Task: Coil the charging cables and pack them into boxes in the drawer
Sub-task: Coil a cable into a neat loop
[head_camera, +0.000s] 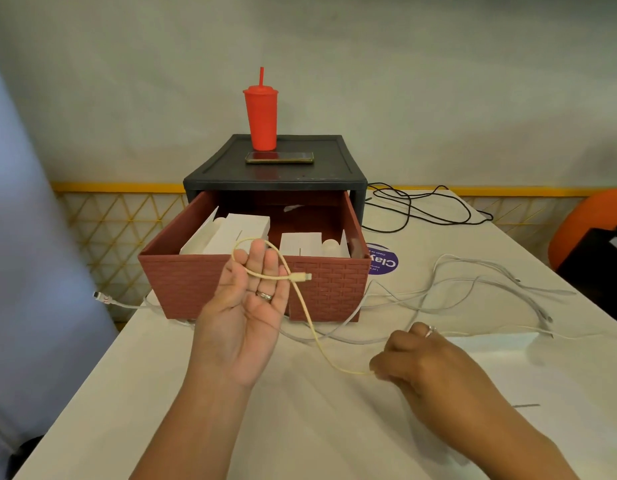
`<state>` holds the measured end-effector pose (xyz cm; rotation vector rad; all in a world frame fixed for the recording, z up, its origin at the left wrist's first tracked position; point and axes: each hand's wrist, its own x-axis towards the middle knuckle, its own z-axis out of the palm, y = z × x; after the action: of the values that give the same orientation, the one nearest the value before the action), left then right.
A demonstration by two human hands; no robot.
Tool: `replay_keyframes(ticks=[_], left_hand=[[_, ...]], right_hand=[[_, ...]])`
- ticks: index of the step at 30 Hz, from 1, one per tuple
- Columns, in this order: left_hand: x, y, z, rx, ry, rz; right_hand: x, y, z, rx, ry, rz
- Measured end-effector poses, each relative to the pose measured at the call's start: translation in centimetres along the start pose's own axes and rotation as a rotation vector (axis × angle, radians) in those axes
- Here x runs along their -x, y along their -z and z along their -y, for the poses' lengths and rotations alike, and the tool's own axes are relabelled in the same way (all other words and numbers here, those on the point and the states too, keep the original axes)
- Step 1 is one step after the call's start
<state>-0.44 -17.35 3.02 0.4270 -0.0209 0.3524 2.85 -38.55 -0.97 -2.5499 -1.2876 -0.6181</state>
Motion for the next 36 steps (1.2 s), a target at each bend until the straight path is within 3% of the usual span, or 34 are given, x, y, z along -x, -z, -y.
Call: replay_keyframes(ticks=[5, 10, 13, 17, 21, 25, 28, 32, 36], left_hand=[[-0.3, -0.7, 0.2, -0.003, 0.0, -0.066], [-0.3, -0.5, -0.5, -0.256, -0.173, -0.07], [0.2, -0.6, 0.1, -0.647, -0.324, -0.021], [0.1, 0.6, 1.5, -1.385, -0.709, 0.115], [-1.3, 1.6, 2.3, -1.803, -1.033, 0.227], [-2.5, 1.2, 3.5, -2.233, -0.983, 0.147], [-2.1, 0.6, 3.6, -2.315, -1.0, 0.353], [-0.9, 0.6, 3.0, -2.192, -0.942, 0.573], [-0.5, 1.1, 1.6, -1.982, -0.897, 0.595]], right_hand=[[0.2, -0.5, -0.1, 0.032, 0.017, -0.041], [0.2, -1.3, -0.6, -0.022, -0.052, -0.246], [0.1, -3.0, -0.9, -0.115, -0.075, -0.344], [-0.5, -3.9, -1.5, -0.116, -0.082, -0.407], [-1.3, -3.4, -2.3, -0.034, -0.08, -0.484], [-1.8, -3.0, -2.9, 0.012, -0.121, -0.549], [-1.8, -3.0, -3.8, -0.061, -0.211, -0.606], [-1.7, -2.2, -6.1, -0.085, -0.337, -0.646], [-1.6, 0.1, -9.7, -0.064, -0.557, -0.629]])
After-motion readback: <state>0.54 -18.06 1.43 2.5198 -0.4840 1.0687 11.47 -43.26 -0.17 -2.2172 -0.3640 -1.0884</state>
